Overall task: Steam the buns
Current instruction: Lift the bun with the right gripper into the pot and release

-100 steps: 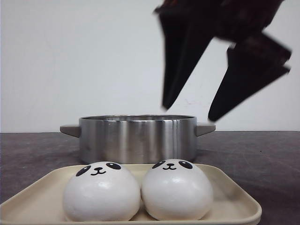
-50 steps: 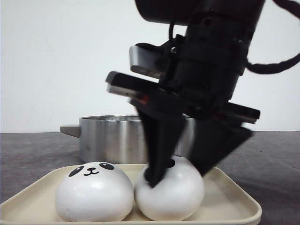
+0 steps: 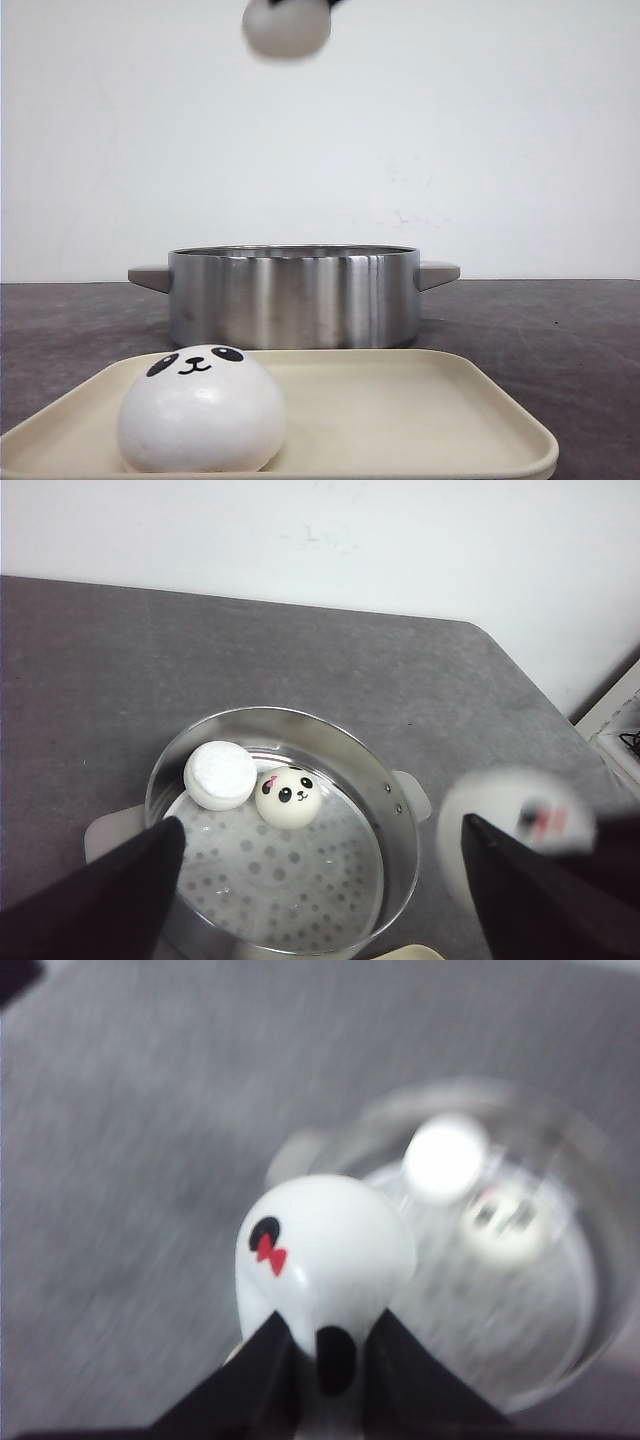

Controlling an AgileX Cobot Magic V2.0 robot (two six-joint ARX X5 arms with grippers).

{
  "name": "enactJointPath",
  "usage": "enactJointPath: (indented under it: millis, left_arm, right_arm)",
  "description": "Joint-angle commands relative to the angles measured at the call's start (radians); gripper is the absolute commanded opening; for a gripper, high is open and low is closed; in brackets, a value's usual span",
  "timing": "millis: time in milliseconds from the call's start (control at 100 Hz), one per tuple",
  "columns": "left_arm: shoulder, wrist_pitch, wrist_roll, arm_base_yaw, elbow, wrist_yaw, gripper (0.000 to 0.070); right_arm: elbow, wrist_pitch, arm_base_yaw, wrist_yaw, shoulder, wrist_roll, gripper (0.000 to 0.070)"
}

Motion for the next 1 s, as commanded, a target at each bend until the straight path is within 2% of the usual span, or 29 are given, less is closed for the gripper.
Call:
enactJointPath:
  millis: [0, 130, 250, 400, 530, 570, 670, 760, 990]
  left_arm:
    - [0.008, 0.006, 0.014, -0.006, 0.016, 0.002, 0.0510]
    - [0.010, 0.006, 0.014, -0.006, 0.016, 0.002, 0.0510]
    - [0.015, 0.004, 0.013, -0.006, 0.016, 0.002, 0.0510]
    - [0.024, 0.003, 0.013, -0.006, 0.016, 0.002, 0.0510]
    - [0.027, -0.007, 0.013, -0.006, 0.016, 0.002, 0.0510]
    - [0.027, -0.013, 0.013, -0.006, 0.016, 0.002, 0.0510]
    - [0.027, -0.035, 0.014, -0.006, 0.016, 0.002, 0.0510]
    - [0.027, -0.047, 0.014, -0.006, 0.016, 0.002, 0.0510]
    - [0.028, -0.124, 0.014, -0.006, 0.016, 0.003, 0.0510]
  right_arm:
    - [0.026, 0.020, -0.026, -0.002, 0.048, -0.080, 0.0009]
    - [0.027, 0.033, -0.114, -0.050, 0.116, -0.084, 0.0009]
    - [0.027, 0.034, -0.177, -0.140, 0.224, -0.082, 0.0009]
    - [0.027, 0.066, -0.207, -0.213, 0.352, -0.082, 0.0009]
    - [0.027, 0.067, -0.218, -0.209, 0.429, -0.073, 0.0017]
    - [0.027, 0.067, -0.220, -0.211, 0.444, -0.069, 0.0057]
    - [0.027, 0.068, -0.225, -0.208, 0.462, -0.065, 0.0287]
    - [0.027, 0.076, -0.235, -0.206, 0.462, -0.065, 0.0419]
    - [0.028, 0.067, -0.265, -0.216, 0.459, -0.050, 0.0431]
